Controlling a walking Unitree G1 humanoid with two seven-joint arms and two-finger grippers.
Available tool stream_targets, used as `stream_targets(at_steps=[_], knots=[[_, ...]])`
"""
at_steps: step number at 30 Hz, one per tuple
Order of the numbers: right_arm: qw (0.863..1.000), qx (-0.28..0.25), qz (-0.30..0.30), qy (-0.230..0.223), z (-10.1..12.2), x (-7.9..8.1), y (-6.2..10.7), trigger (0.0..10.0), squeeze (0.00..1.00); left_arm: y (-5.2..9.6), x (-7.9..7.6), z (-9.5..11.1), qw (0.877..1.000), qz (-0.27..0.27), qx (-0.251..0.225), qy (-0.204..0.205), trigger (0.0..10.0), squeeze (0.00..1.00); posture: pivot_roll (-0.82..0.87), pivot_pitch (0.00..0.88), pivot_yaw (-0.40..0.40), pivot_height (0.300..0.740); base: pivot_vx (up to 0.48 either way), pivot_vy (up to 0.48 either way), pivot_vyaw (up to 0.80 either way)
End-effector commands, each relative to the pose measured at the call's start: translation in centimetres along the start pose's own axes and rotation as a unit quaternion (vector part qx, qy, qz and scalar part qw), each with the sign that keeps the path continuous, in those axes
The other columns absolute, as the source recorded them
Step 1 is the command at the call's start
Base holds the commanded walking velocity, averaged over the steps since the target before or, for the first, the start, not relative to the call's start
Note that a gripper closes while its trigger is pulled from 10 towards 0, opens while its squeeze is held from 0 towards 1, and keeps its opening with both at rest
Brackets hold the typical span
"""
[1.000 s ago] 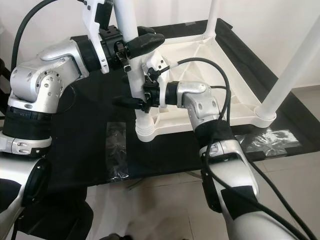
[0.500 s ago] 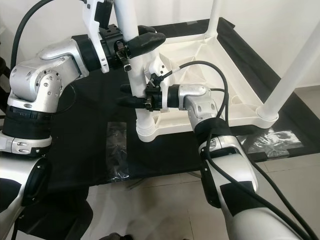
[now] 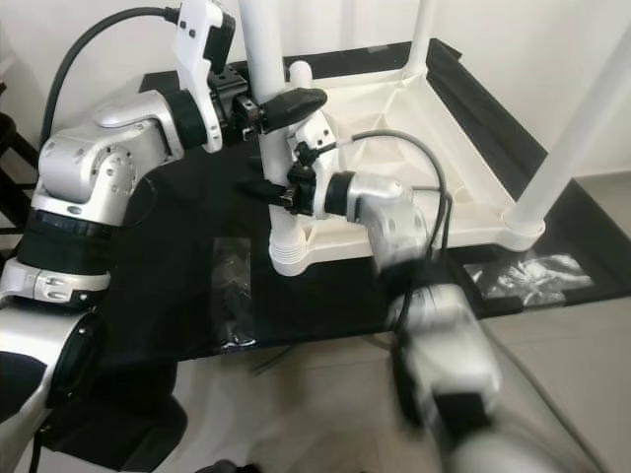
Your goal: Building children table
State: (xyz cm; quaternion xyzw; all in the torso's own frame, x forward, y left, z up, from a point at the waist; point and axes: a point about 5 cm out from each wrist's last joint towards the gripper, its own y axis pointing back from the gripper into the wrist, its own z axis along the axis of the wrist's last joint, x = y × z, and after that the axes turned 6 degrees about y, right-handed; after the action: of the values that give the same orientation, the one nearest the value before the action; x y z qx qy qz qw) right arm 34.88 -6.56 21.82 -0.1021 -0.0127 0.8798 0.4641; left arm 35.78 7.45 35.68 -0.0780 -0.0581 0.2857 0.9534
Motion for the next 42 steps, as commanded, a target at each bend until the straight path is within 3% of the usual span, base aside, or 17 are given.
stream_targets(at_steps=[1,2,7,16,17,22,23,24,25,27,28,31,36,37,39,40,42], knots=[[0.993,0.088,-0.070,-0.043,-3.9,0.2,1.5,0.0,0.00,0.4,0.6,0.3,1.000,0.015,0.004,-0.008,10.0,0.00,-0.06,0.147,0.072,0.740,0.000,0.000,0.00],[0.987,0.054,-0.127,-0.085,-2.3,2.6,1.2,0.0,0.00,0.3,0.6,-0.1,1.000,0.012,0.012,-0.005,10.0,0.00,-0.07,0.138,0.095,0.740,0.000,0.000,0.00],[0.987,0.028,-0.123,-0.099,-1.0,3.8,-0.1,0.0,0.00,-0.1,0.5,-0.4,1.000,0.009,0.017,-0.005,10.0,0.00,-0.06,0.132,0.087,0.740,0.000,0.000,0.00],[0.990,0.028,-0.113,-0.081,-0.3,3.7,-0.3,0.0,0.00,-0.2,0.3,-0.7,1.000,0.010,0.022,-0.006,10.0,0.00,-0.06,0.133,0.084,0.740,0.000,0.000,0.00],[0.990,0.035,-0.116,-0.077,0.1,4.0,0.1,0.0,0.00,-0.2,0.3,-0.8,1.000,0.006,0.025,-0.005,0.0,0.00,-0.06,0.132,0.084,0.740,0.000,0.000,0.00],[0.990,0.039,-0.115,-0.076,0.2,4.1,0.3,0.0,0.00,-0.2,0.3,-0.8,1.000,0.004,0.025,-0.004,0.0,0.00,-0.06,0.131,0.083,0.740,0.000,0.000,0.00],[0.991,0.036,-0.107,-0.072,0.4,4.1,0.3,1.2,0.00,-0.2,0.3,-0.7,1.000,0.005,0.026,-0.004,0.0,0.00,-0.06,0.131,0.083,0.740,0.000,0.000,0.00],[0.995,0.015,-0.071,-0.061,1.1,4.1,0.0,10.0,0.00,-0.2,0.3,-0.7,1.000,0.004,0.027,-0.005,0.0,0.00,-0.06,0.129,0.080,0.740,0.000,0.000,0.00],[0.998,-0.003,-0.040,-0.052,1.6,4.0,-0.3,10.0,0.32,-0.2,0.3,-0.7,1.000,0.003,0.028,-0.007,0.0,0.00,-0.06,0.129,0.079,0.740,0.000,0.000,0.00],[0.999,-0.014,-0.021,-0.045,2.0,3.8,-0.4,10.0,0.32,-0.2,0.2,-0.7,1.000,0.002,0.029,-0.007,0.0,0.00,-0.05,0.129,0.079,0.740,0.000,0.000,0.00],[0.997,-0.034,0.040,-0.048,2.6,3.7,-0.5,10.0,1.00,-0.2,0.2,-0.7,1.000,0.000,0.029,-0.008,0.0,0.00,-0.05,0.128,0.078,0.740,0.000,0.000,0.00],[0.986,-0.052,0.161,-0.003,3.5,1.3,-0.7,10.0,1.00,-0.2,0.1,-0.7,0.999,-0.002,0.031,-0.011,0.0,0.00,-0.05,0.127,0.074,0.740,0.000,0.000,0.00],[0.982,-0.041,0.186,0.010,3.3,0.3,-0.7,10.0,1.00,-0.2,0.0,-0.7,0.999,-0.004,0.031,-0.012,0.0,0.00,-0.05,0.128,0.069,0.740,0.000,0.000,0.00],[0.976,-0.030,0.213,0.020,3.1,-0.5,-0.5,10.0,0.62,-0.2,0.0,-0.7,0.999,-0.005,0.031,-0.012,0.0,0.00,-0.05,0.127,0.066,0.740,0.000,0.000,0.00],[0.976,-0.030,0.213,0.020,3.1,-0.5,-0.5,10.0,0.62,-0.2,0.0,-0.7,0.999,-0.005,0.031,-0.012,0.0,0.00,-0.05,0.127,0.066,0.740,0.000,0.000,0.00],[0.974,-0.011,0.224,0.034,2.6,-1.9,-0.6,10.0,0.00,-0.2,-0.1,-0.7,0.999,-0.007,0.032,-0.012,0.0,0.00,-0.04,0.129,0.067,0.740,0.000,0.000,0.00],[0.971,0.007,0.235,0.041,2.1,-3.1,-0.7,10.0,0.00,-0.1,-0.2,-0.7,0.999,-0.009,0.033,-0.013,0.0,0.00,-0.04,0.128,0.068,0.740,0.000,0.000,0.00]])
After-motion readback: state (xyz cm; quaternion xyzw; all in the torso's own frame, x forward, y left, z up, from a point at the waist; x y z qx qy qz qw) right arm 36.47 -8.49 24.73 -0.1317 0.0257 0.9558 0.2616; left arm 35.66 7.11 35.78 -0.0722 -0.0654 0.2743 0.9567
